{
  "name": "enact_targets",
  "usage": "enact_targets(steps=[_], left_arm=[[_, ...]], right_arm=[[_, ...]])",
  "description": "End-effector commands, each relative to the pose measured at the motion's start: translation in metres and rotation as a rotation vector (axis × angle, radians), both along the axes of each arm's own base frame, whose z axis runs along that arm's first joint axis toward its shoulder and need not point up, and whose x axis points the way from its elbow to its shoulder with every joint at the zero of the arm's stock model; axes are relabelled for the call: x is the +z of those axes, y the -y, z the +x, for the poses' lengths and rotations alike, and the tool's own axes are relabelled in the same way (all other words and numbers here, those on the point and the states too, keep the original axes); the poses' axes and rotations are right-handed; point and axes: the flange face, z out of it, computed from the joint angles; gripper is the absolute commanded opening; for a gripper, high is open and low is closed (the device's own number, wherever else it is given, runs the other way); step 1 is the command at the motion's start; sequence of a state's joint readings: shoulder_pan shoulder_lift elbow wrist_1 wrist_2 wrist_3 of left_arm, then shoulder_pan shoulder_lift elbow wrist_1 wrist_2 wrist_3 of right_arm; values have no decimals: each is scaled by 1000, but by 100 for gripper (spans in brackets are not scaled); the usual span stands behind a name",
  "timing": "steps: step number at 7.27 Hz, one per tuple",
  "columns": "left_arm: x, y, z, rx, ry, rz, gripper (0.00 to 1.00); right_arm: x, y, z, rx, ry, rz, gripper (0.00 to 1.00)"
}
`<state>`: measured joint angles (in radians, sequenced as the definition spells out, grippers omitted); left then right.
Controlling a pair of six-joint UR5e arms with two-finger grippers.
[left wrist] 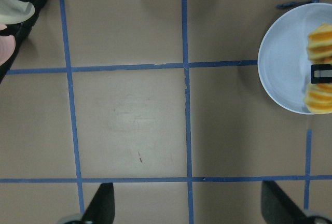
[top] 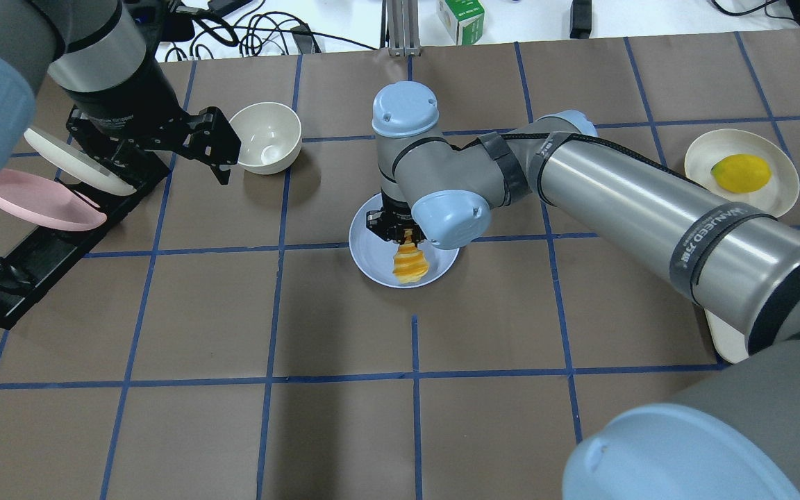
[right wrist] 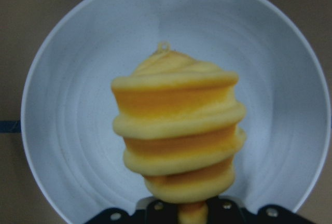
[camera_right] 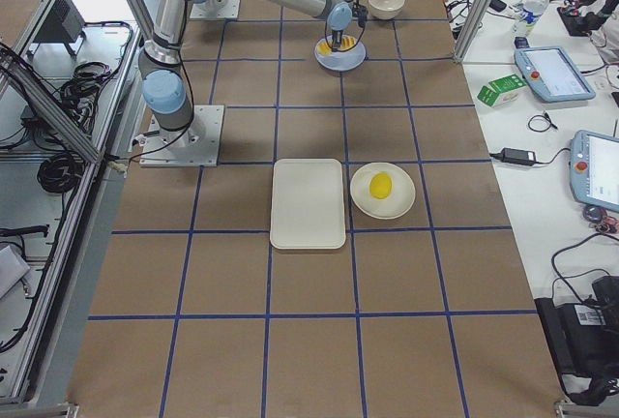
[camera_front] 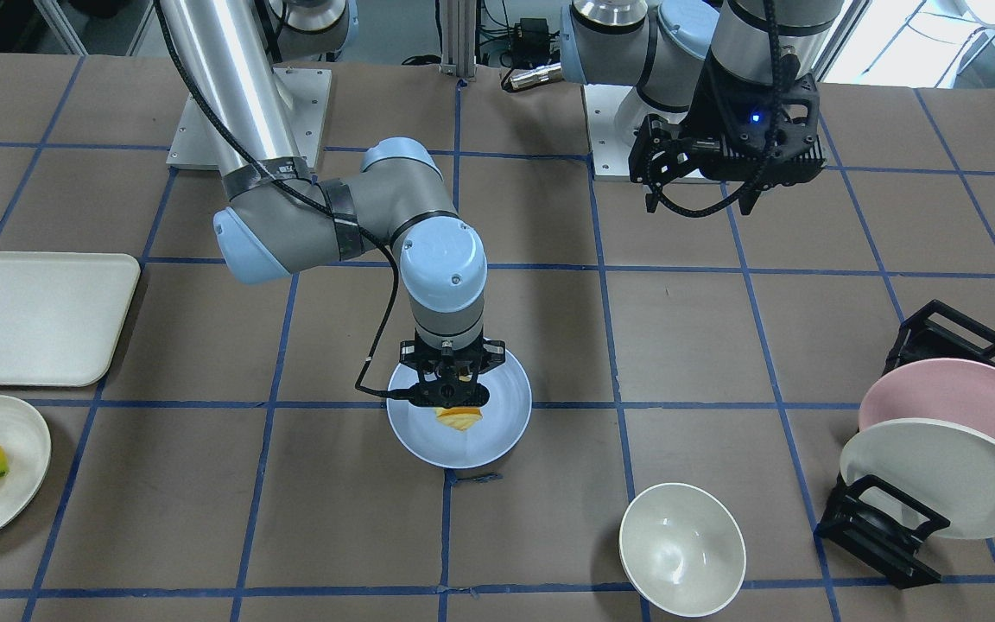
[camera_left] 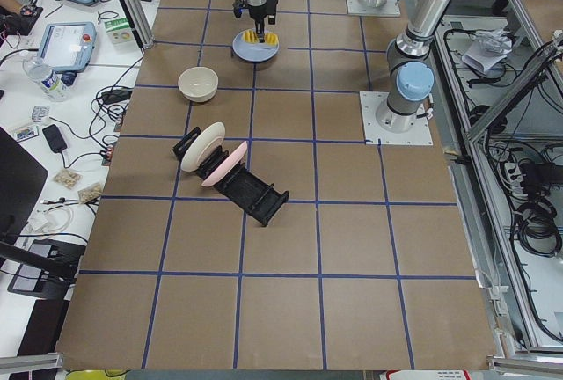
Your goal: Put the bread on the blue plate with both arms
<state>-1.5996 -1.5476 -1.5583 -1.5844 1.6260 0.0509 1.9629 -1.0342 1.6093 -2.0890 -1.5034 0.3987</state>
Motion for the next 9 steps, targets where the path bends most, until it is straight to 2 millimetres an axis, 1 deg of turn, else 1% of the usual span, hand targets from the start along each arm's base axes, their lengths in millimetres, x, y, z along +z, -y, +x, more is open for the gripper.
enact_targets(steps=[1, 2, 3, 4, 5, 6, 7, 8, 9], left_arm=[[-1, 10, 9, 0, -87, -24, 100], [2, 7, 12, 8, -80, -20, 100], [2, 3, 13, 10, -80, -9, 100], [0, 1, 15, 14, -79, 14, 100], [1, 0, 14, 12, -81, 12, 100], [2, -2, 14, 25, -79, 18, 100], [2, -6, 14, 29, -79, 44, 100], [6, -10, 13, 42, -80, 37, 100], [5, -10, 15, 52, -80, 38, 100]], right_arm=[[-2, 1, 6, -4, 44, 17, 84], [0, 1, 6, -3, 42, 11, 95], [6, 3, 5, -1, 39, -1, 100], [31, 7, -2, -5, 45, -33, 100], [71, 6, -14, -17, 56, -61, 100], [103, 5, -38, -36, 38, -73, 100], [123, 17, -79, -38, 34, -87, 100], [156, 9, -119, -61, 20, -51, 100], [183, -4, -150, -48, 17, -33, 100]])
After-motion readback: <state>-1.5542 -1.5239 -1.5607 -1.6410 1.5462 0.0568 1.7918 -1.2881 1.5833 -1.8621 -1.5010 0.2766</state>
